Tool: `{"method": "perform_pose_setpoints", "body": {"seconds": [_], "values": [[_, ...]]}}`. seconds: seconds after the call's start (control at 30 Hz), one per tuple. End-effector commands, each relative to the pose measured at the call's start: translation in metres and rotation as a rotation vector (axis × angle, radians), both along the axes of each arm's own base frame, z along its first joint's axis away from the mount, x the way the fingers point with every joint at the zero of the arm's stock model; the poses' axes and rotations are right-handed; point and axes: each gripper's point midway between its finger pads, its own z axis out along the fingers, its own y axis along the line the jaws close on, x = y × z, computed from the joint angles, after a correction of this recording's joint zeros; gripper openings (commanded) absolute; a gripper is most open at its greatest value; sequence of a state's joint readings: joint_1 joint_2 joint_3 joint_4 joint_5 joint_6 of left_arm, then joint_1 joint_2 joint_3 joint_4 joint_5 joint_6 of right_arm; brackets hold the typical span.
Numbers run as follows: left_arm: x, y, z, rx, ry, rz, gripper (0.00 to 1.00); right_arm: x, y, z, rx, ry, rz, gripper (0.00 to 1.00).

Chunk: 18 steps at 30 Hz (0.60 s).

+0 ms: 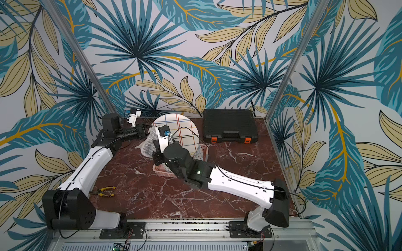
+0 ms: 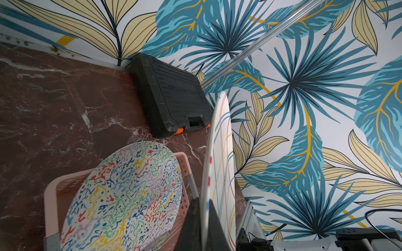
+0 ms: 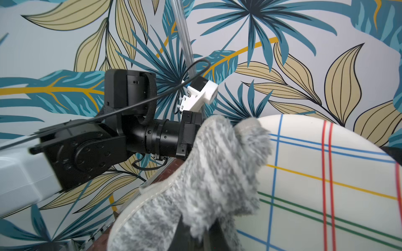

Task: Wipe the wet plate dry
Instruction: Wipe the plate with towel, then place the towel at the center of the board.

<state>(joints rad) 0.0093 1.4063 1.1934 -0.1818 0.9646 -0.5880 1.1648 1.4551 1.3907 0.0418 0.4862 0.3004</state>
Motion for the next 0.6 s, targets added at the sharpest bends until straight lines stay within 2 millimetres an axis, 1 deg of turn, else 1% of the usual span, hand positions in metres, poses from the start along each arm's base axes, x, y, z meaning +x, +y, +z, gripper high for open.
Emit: {"method": "perform_pose_setpoints", "body": {"seconds": [0.0,0.1,0.13,0.23,0.3,0.4,0.5,0.57], "values": [[-0.002,0.002,0.02,0.004,-0.069,-0.005,0.0,-0.016,-0.017,-0.053,-0.079,0.127,0.037,0.0],[-0.005,0.003,0.024,0.013,-0.088,-0.003,0.0,-0.029,-0.044,-0.089,-0.164,0.203,0.033,0.0],[-0.007,0.003,0.025,0.018,-0.095,-0.001,0.0,-0.035,-0.055,-0.109,-0.232,0.243,0.031,0.0],[-0.008,0.005,0.028,0.033,-0.108,0.011,0.0,-0.052,-0.078,-0.156,-0.353,0.338,0.048,0.0],[-0.008,0.005,0.028,0.04,-0.113,0.015,0.0,-0.066,-0.087,-0.186,-0.414,0.398,0.078,0.0],[-0.006,0.007,0.028,0.046,-0.115,0.029,0.0,-0.083,-0.094,-0.226,-0.508,0.471,0.123,0.0],[-0.005,0.008,0.029,0.05,-0.117,0.037,0.0,-0.087,-0.098,-0.255,-0.588,0.508,0.106,0.0],[-0.005,0.008,0.029,0.052,-0.12,0.035,0.0,-0.085,-0.096,-0.267,-0.601,0.515,0.092,0.0]]}}
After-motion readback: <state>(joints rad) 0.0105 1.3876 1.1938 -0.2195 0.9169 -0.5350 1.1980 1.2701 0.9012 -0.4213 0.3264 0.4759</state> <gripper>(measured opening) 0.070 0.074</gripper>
